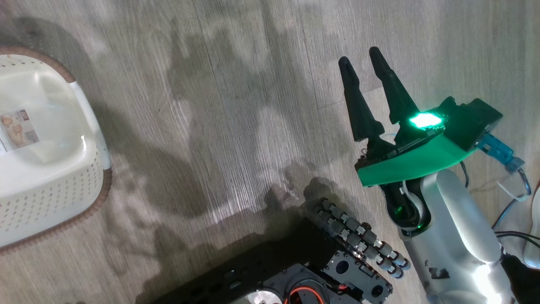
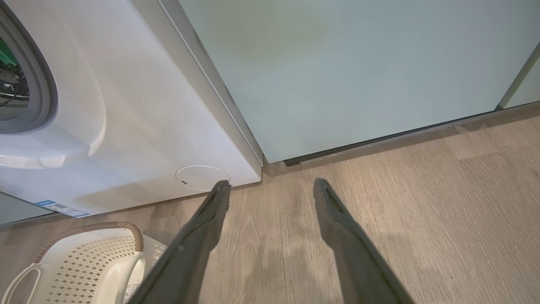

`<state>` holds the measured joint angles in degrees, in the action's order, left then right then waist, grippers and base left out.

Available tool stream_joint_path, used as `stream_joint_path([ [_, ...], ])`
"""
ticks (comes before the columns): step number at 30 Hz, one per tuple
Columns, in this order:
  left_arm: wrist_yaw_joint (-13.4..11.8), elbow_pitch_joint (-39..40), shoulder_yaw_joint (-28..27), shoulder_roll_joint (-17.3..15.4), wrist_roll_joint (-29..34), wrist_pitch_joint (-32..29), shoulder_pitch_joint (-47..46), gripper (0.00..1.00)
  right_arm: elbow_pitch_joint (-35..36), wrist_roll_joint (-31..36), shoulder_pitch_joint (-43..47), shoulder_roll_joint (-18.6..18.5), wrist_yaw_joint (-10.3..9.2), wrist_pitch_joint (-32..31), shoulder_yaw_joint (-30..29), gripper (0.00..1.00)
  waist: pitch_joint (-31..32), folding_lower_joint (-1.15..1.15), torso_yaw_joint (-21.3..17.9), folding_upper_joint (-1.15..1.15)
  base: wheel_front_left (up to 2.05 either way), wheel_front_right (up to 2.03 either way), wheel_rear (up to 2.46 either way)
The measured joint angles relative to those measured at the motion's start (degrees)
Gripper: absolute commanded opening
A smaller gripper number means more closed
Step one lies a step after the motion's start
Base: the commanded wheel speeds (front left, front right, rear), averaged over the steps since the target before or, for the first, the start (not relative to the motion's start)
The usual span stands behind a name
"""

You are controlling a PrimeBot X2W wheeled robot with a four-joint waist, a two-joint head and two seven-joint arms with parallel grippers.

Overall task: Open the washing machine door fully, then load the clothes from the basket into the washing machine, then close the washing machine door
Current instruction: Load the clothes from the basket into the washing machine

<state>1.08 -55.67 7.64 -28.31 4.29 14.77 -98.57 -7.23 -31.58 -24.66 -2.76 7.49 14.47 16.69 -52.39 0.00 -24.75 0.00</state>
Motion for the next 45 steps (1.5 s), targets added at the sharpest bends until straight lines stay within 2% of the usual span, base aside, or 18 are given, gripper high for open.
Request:
stream_joint_path([
  [11, -0.33, 0.97, 1.26, -0.16, -1.36, 0.00, 1.70, 1.00, -0.40, 0.29, -0.65, 0.00, 0.00, 0.00, -0.98, 1.00, 2.43, 0.00, 0.63, 0.00, 0.00, 0.00, 0.00],
  [19, -0.13, 2.89, 1.53, 2.26, -4.23, 0.00, 9.28, 1.00, -1.23, 2.58, -0.56, -0.01, 0.00, 0.00, -3.35, 1.00, 6.60, 0.00, 2.53, 0.00, 0.00, 0.00, 0.00],
  [22, 0.76, 3.91, 1.66, 3.65, -5.52, 0.00, 13.50, 1.00, -1.76, 3.64, -0.49, -0.02, 0.00, 0.00, -4.16, 1.00, 9.14, 0.00, 3.64, 0.00, 0.00, 0.00, 0.00],
  [35, 1.34, 12.88, 0.94, 9.40, -10.59, 0.00, 35.44, 1.00, -4.24, 9.33, 4.75, -0.03, 0.00, 0.00, -8.31, 1.00, 21.91, 0.00, 8.91, 0.00, 0.00, 0.00, 0.00],
  [45, -0.33, 23.18, 1.11, 13.76, -10.55, -0.01, 54.61, 1.00, -5.52, 14.03, 9.68, -0.04, 0.00, 0.00, -12.07, 1.00, 32.73, -0.01, 13.07, 0.00, 0.00, 0.00, 0.00],
])
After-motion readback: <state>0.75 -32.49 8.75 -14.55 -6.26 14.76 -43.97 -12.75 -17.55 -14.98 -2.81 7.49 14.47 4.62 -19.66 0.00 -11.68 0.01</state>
